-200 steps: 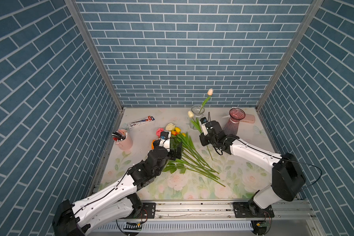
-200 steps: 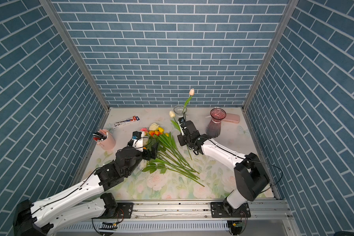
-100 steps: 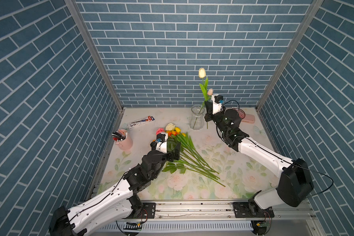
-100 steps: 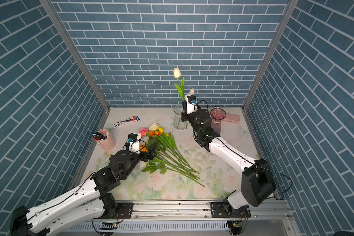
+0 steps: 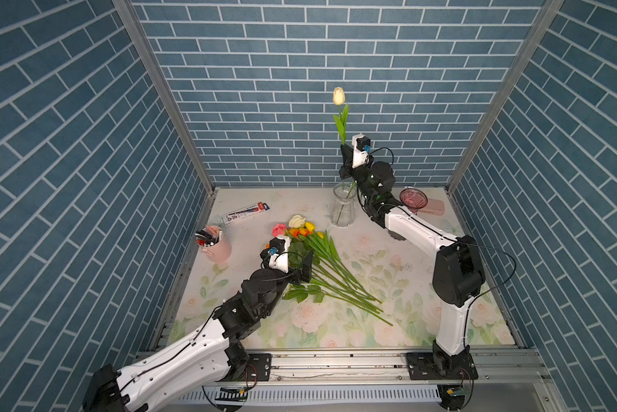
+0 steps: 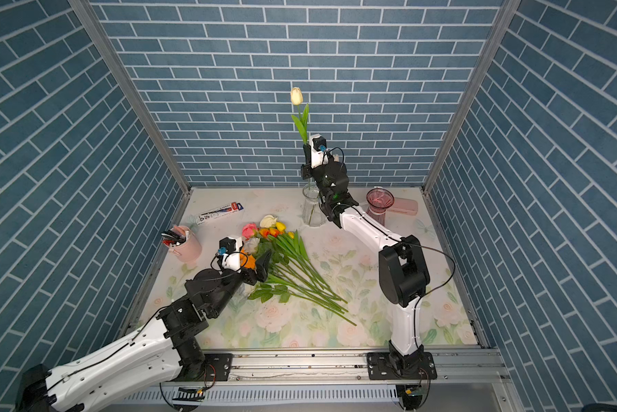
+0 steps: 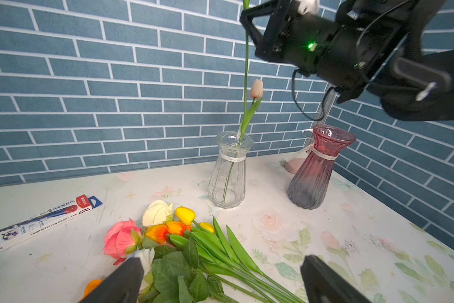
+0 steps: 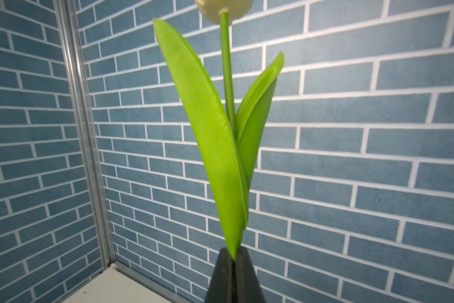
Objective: Arrange the flowers in different vases according to their variety
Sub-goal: Insert the flower into the vase, then pick up the flower at the center of the board.
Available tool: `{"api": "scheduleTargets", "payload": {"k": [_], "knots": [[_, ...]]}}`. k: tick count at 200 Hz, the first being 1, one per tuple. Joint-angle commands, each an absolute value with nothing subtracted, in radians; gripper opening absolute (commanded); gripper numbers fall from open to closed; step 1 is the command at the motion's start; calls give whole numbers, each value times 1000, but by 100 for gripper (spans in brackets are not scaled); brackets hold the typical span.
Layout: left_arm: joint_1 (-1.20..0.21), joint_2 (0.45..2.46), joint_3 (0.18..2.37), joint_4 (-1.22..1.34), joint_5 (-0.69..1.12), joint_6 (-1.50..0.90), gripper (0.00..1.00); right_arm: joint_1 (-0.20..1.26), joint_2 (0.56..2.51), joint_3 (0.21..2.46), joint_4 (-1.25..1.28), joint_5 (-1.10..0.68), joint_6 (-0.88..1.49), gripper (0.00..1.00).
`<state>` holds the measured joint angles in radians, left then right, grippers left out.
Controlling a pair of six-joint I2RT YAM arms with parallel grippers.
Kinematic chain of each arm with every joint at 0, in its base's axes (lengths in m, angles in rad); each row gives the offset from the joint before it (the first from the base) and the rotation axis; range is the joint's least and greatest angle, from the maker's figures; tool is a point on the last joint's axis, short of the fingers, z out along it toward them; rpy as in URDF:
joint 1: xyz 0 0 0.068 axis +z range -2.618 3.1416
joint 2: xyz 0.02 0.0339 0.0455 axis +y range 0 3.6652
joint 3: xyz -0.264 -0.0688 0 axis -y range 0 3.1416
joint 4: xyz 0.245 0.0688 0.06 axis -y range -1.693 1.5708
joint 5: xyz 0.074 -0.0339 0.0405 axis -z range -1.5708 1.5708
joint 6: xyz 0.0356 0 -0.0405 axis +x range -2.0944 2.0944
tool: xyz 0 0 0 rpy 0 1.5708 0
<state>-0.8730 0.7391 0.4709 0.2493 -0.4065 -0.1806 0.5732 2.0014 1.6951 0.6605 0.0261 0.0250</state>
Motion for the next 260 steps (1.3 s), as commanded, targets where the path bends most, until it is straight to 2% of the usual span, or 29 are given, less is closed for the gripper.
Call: {"api": "scheduleTargets", "payload": {"k": [1, 57, 127, 142, 153, 173, 208, 260], "knots": [[-878, 726, 473, 284, -407, -146, 100, 546, 2079, 1767, 632, 20, 19, 0], [-877, 715, 482, 250, -410, -133, 100, 525, 2187, 1837, 584, 11, 12, 0], [-877, 712, 495, 220, -397, -138, 100, 525, 2096, 1660, 547, 8, 0, 0], [-877, 713, 497, 218, -394, -138, 100, 525, 2075, 1660, 507, 0, -4, 10], [-877, 715, 501, 216, -392, -140, 100, 525, 2065, 1665, 471, -3, -6, 16], [-877, 718, 507, 208, -387, -142, 100, 525, 2049, 1699, 372, -5, -12, 21], [-877, 722, 507, 193, -381, -147, 100, 525, 2013, 1770, 127, -10, -28, 22], [-877, 730, 547, 156, -411, -174, 100, 549, 1809, 1637, -145, -136, -78, 22]]}}
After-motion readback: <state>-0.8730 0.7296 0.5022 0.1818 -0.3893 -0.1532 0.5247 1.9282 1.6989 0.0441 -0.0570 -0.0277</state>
